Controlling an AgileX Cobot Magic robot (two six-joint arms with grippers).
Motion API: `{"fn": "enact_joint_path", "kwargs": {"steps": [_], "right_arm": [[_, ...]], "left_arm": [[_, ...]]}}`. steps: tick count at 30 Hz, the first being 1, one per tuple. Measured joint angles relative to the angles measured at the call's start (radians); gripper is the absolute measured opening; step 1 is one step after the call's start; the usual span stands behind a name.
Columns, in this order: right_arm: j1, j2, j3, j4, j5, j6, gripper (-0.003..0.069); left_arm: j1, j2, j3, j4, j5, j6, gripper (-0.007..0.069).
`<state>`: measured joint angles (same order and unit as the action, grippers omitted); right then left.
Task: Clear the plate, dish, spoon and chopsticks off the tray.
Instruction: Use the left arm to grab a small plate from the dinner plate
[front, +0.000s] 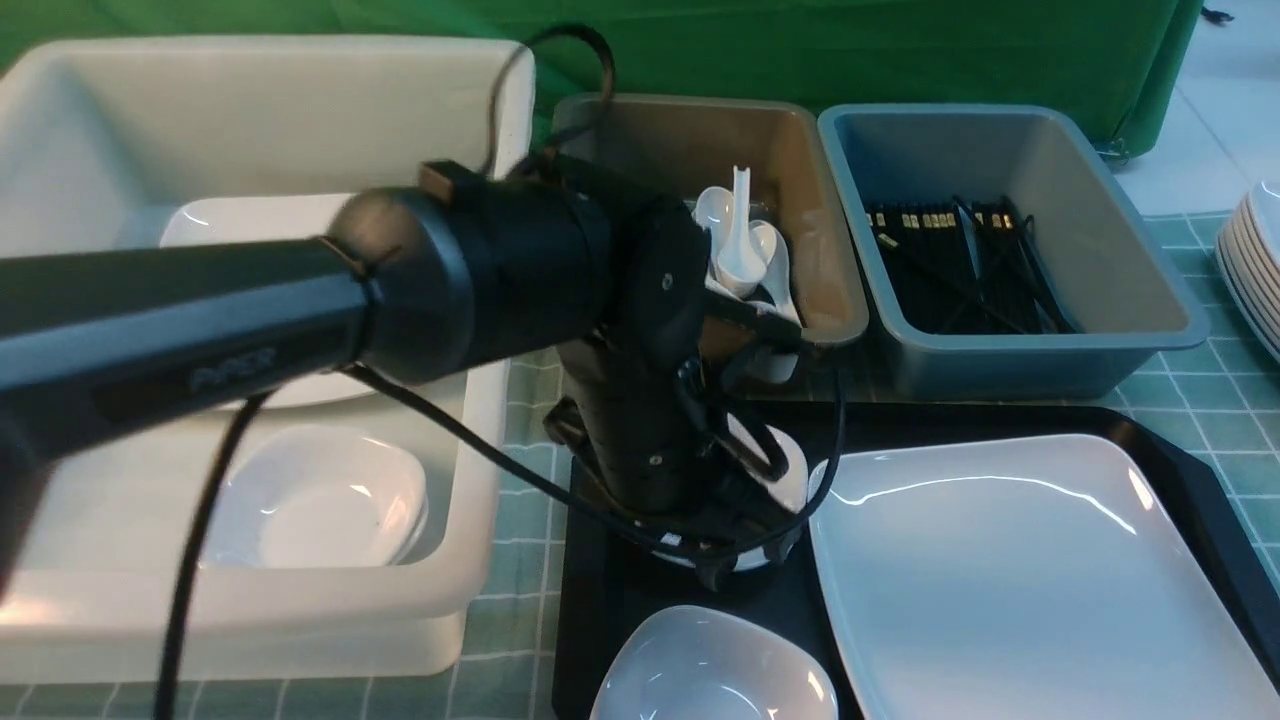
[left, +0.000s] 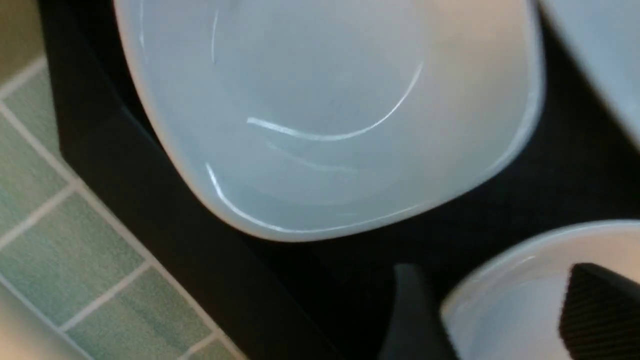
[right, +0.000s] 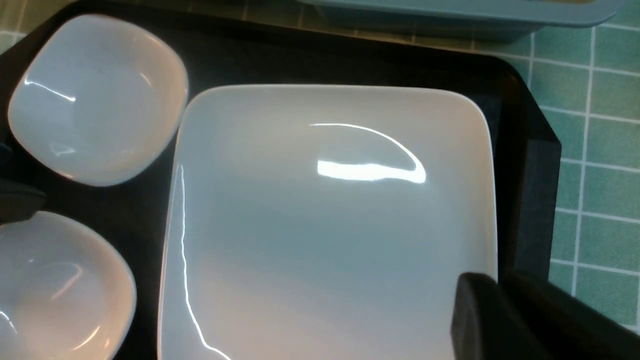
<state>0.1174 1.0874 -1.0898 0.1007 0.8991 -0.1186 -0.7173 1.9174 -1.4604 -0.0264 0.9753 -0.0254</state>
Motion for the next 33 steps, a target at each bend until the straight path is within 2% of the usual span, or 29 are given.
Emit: {"fn": "enact_joint_path", "kwargs": {"steps": [1,4,10,13,20,23,29,33], "right_arm": [[0.0,0.0,0.0,0.0,0.0,-0.001,0.009],[0.0,0.0,0.0,0.0,-0.001,-0.001,0.009],[0.0,0.0,0.0,0.0,-0.014,-0.001,0.009],[0.0,0.0,0.0,0.0,-0.016,-0.003,0.009],[0.0,0.0,0.0,0.0,-0.019,-0.007,0.0099],[0.0,0.0,0.0,0.0,-0.018,-0.01,0.0104],[0.0,0.0,0.0,0.0,-0.019,-0.011,0.0109],[0.0,0.0,0.0,0.0,-0.019,-0.012,0.0111]], "left_arm": [[0.0,0.019,0.0,0.0,0.026,0.0,0.0465],[0.0,0.051,0.0,0.01,0.062,0.0,0.0496],[0.0,0.098,0.0,-0.017,0.055,0.025,0.0485],[0.0,0.114,0.0,-0.042,0.072,0.037,0.0423],[0.0,0.105,-0.001,-0.074,0.115,0.049,0.012],[0.0,0.094,-0.001,-0.076,0.122,0.049,0.0119],[0.0,-0.024,-0.002,-0.063,0.127,0.048,0.0034],[0.017,-0.126,-0.032,-0.053,0.158,0.047,0.0022]]}}
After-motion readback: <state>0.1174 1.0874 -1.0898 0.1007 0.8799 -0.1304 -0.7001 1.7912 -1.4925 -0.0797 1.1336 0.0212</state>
